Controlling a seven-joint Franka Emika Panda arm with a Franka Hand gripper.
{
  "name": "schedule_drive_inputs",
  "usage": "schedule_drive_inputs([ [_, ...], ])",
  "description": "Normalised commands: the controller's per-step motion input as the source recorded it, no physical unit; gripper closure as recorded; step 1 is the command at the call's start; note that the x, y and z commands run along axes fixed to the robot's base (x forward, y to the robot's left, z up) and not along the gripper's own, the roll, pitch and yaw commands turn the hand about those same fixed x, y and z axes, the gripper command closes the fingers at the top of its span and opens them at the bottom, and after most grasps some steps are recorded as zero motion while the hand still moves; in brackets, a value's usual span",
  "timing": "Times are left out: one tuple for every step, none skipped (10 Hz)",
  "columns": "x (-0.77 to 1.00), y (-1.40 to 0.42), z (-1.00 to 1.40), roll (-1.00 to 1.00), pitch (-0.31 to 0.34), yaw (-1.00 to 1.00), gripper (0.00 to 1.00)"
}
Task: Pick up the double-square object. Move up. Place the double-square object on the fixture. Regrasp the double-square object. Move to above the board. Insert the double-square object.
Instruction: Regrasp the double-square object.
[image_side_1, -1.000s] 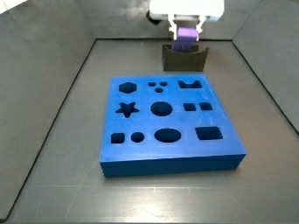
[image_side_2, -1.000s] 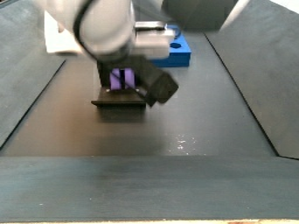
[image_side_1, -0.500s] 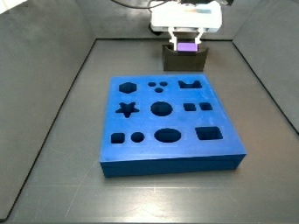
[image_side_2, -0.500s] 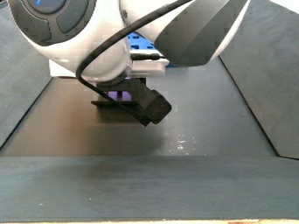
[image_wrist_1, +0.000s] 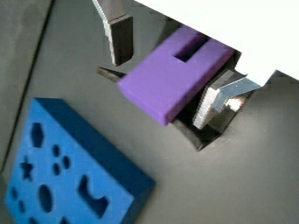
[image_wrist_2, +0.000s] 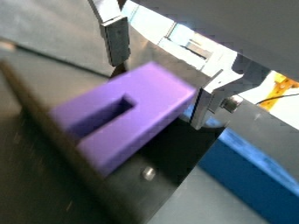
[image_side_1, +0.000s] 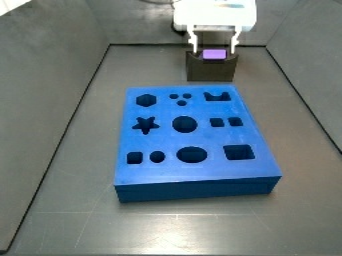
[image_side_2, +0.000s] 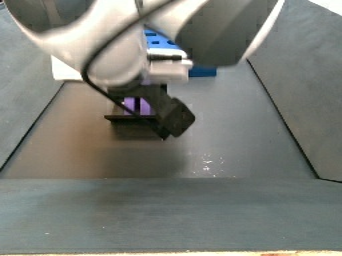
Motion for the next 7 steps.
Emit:
schedule_drive_inputs([
  [-0.03, 0.01, 1.0, 0.05, 0.013, -0.05, 0.0],
  [-0.03, 0.0, 1.0, 0.05, 0.012, -0.04, 0.0],
  [-0.04, 0.0, 0.91, 0.05, 0.011, -0.02, 0.0],
  [-0.04, 0.0, 0.79, 0.05, 0.008, -0.02, 0.0],
  [-0.04, 0.01, 0.57, 0.05, 0.011, -0.01, 0.0],
  [-0.04, 0.0, 0.39, 0.05, 0.024, 0.0, 0.0],
  [-0.12, -0.86, 1.0, 1.0, 0.059, 0.05, 0.0],
])
